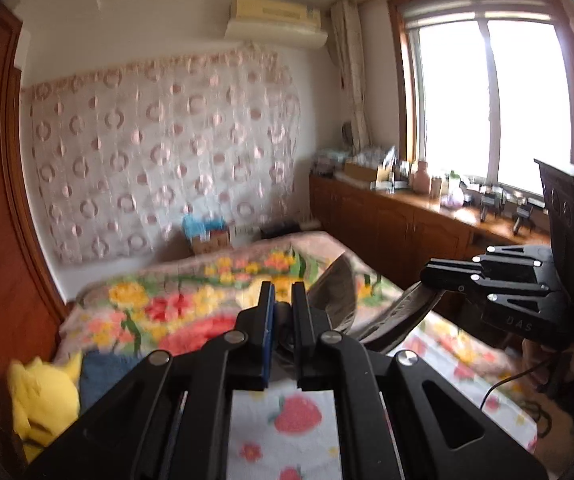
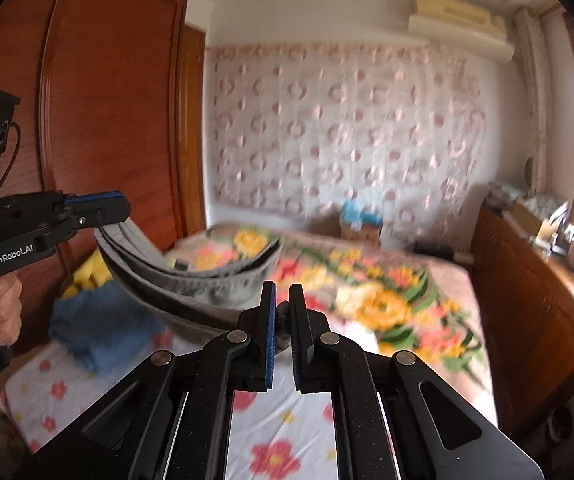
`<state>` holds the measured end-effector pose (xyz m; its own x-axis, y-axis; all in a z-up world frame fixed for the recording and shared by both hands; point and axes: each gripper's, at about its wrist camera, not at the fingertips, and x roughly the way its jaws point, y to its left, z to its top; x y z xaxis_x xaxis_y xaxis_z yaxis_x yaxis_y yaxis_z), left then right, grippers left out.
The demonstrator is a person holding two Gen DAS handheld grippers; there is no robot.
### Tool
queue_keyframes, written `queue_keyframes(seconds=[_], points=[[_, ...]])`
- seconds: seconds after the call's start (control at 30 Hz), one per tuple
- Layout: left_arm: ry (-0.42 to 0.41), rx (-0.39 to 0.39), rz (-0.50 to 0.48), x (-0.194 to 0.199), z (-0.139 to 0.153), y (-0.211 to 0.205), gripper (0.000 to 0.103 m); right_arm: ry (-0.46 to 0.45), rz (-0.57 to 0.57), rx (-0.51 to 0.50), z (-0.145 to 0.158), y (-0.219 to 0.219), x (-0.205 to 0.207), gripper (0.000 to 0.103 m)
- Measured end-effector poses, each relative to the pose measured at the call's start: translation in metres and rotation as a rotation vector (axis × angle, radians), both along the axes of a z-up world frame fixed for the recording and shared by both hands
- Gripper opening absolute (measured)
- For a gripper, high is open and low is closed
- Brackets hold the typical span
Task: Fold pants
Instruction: 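Lift the hem with both tools and fold it over onto the waistband end, then lower the folded hem and open both tools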
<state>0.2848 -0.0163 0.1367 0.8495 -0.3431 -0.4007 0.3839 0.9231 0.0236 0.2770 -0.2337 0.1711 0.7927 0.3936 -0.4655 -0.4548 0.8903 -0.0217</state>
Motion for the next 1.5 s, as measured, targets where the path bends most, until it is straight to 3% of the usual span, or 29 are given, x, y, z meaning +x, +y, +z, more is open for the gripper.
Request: queue_keyframes(seconds=[0.1,0.27,0.63,1.0,1.23,1.5], points=[[0.094,0.008,0.017,-0.012,-0.051,0.007,0.004,0.092,0.031,-0.029,-0.035,0.007,-0.009,0.004],[0.191,-0.010,0.030,-0.041,-0.102,0.010,0.004,0.234,0.071,-0.063,-0.082,0.019,-0.035,0.004],[0.191,0.005,0.019,-0.104,-0.122,0.012,0.005,0.330,0.069,-0.074,-0.086,0.025,-0.083,0.004],[0.260,0.000,0.010,-0.158,-0.170,0.015,0.005,0.394,0.047,-0.087,-0.140,0.025,-0.146,0.004],[0.314,0.008,0.022,-0.167,-0.195,0.017,0.005,0.448,0.030,-0.030,-0.165,0.020,-0.158,0.004],[0.350,0.013,0.033,-0.170,-0.218,0.018,0.007,0.436,0.002,-0.063,-0.179,0.019,-0.172,0.006]])
